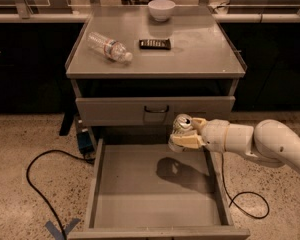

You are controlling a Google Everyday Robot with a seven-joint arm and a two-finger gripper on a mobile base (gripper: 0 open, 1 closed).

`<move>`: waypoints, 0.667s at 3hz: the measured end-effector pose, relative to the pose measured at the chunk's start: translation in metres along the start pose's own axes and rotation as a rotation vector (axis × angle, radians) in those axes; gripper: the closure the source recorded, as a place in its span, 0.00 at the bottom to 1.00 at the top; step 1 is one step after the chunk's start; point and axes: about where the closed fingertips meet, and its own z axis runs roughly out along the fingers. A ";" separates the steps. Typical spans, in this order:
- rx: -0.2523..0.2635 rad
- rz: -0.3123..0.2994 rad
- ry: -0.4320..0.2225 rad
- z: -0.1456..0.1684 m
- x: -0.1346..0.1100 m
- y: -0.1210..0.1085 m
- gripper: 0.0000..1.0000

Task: Place 7up can into middle drawer

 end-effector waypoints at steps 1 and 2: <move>-0.001 0.000 0.000 0.000 0.000 0.000 1.00; 0.017 0.000 0.006 0.002 0.004 0.003 1.00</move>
Offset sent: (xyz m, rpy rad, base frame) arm -0.0053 -0.0002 -0.0105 -0.0218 -0.0052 -0.0494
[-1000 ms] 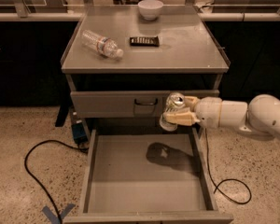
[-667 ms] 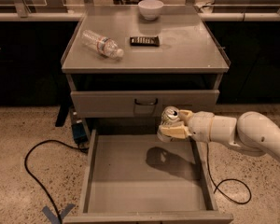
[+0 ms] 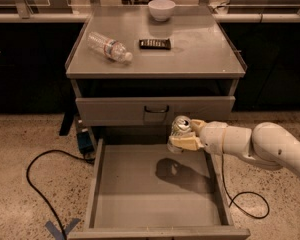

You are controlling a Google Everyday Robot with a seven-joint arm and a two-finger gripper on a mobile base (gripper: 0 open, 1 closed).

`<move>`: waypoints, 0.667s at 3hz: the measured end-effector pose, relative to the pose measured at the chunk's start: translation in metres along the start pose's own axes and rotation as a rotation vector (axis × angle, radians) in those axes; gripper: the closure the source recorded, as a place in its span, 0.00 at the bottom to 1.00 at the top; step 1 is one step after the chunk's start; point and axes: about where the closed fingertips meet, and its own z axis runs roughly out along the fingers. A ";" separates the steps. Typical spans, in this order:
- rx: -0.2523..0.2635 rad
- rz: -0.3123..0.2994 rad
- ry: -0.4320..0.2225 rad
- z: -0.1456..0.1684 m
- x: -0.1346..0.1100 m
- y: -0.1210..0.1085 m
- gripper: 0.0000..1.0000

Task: Place 7up can into middle drawer

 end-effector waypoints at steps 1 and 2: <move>0.026 -0.018 0.008 0.010 0.037 0.014 1.00; 0.083 -0.046 0.031 0.027 0.101 0.030 1.00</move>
Offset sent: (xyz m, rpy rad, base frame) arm -0.0475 0.0058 -0.1900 -0.1324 -0.0814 -0.1549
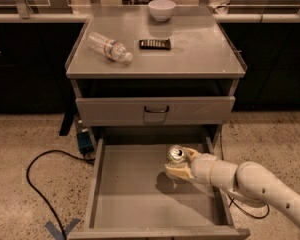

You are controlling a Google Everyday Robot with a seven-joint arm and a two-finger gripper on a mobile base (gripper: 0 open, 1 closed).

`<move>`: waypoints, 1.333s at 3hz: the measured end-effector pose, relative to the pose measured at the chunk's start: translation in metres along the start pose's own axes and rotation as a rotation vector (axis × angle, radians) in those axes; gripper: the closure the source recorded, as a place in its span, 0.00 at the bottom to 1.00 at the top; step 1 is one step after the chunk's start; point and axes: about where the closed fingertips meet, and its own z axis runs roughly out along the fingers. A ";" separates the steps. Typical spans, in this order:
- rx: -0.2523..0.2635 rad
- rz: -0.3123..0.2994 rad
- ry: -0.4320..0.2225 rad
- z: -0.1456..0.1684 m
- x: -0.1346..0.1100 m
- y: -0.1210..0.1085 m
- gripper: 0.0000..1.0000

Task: Place 7up can into middle drawer

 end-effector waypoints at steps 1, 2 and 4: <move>0.074 0.001 0.023 0.020 0.057 0.016 1.00; 0.152 0.037 0.036 0.041 0.104 0.019 1.00; 0.140 0.048 0.080 0.046 0.129 0.031 1.00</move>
Offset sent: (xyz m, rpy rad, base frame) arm -0.0115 0.0070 -0.1629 -0.0444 0.0036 -0.2269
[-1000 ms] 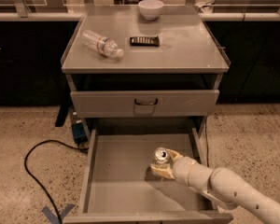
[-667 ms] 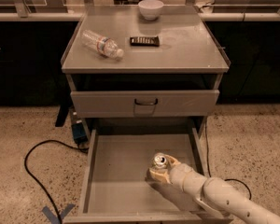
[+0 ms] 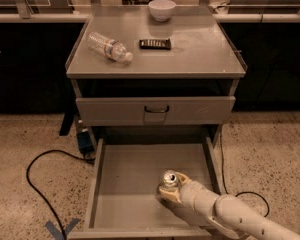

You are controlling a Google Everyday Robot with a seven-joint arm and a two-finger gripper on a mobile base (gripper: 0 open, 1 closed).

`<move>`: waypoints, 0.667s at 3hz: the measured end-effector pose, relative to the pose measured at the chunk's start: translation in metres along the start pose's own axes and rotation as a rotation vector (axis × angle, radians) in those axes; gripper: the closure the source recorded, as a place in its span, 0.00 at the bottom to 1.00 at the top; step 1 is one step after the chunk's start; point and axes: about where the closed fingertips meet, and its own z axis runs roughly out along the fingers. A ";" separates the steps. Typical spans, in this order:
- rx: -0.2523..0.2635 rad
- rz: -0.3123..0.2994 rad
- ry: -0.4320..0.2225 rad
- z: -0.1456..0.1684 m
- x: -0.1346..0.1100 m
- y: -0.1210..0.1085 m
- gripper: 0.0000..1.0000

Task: Place 7up can into middle drawer

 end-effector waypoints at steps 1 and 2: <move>-0.034 0.078 0.014 0.012 0.033 0.013 1.00; -0.060 0.116 0.007 0.022 0.048 0.022 1.00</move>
Offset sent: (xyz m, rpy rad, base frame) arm -0.0196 0.0240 -0.0995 0.1586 0.1505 0.0144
